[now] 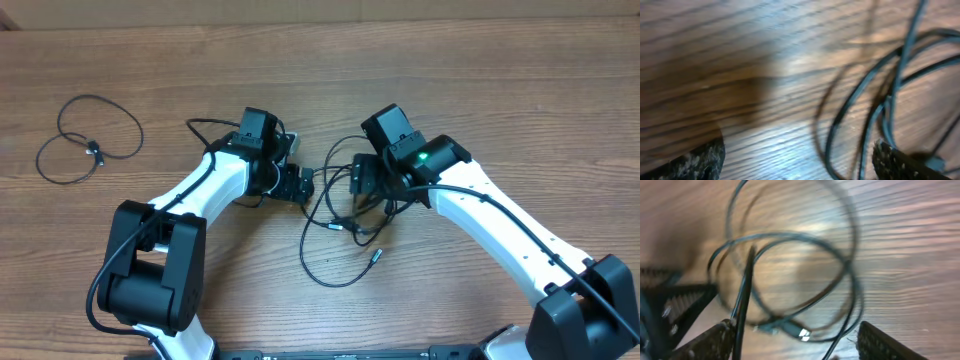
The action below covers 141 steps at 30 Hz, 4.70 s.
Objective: Untangle cables
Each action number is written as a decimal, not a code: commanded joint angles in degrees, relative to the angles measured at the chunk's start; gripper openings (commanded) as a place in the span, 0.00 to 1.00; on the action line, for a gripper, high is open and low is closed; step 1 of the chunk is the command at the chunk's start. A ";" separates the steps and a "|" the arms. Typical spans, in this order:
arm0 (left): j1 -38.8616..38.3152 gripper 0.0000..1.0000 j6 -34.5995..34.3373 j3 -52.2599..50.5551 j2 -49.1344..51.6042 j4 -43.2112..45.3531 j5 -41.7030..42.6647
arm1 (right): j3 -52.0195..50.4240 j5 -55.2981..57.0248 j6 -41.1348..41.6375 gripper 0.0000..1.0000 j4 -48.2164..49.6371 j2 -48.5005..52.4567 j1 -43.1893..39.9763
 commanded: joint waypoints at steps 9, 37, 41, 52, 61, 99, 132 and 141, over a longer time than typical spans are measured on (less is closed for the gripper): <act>-0.28 0.80 -2.27 -0.22 0.50 -0.39 -3.48 | -5.18 6.99 10.88 0.59 3.69 0.28 -1.22; -0.39 0.49 -2.25 -0.22 0.50 -1.22 -1.99 | -10.69 -7.67 -9.18 0.46 10.34 9.20 -7.98; -0.39 0.45 -2.25 -0.22 0.50 -1.09 -1.07 | -10.67 -7.54 -12.39 0.47 15.06 9.70 -8.61; -0.39 0.38 -2.25 -0.22 0.50 -0.33 -1.07 | -10.64 -7.39 -12.13 0.52 22.47 9.70 -13.44; -0.39 0.40 -2.27 -0.22 0.50 0.26 0.39 | -11.43 -7.41 -12.15 0.50 24.24 9.73 -13.20; -2.01 0.39 -2.27 -1.25 0.68 1.64 5.51 | -11.82 -5.68 -14.97 0.27 28.15 12.26 -13.11; -9.66 0.06 -4.79 -1.31 1.42 2.64 -18.93 | -11.82 19.47 -14.93 0.10 22.23 12.26 -13.49; -9.66 0.06 -4.79 -1.29 1.42 1.68 -22.67 | -11.50 29.07 -21.33 0.10 26.21 12.22 -13.49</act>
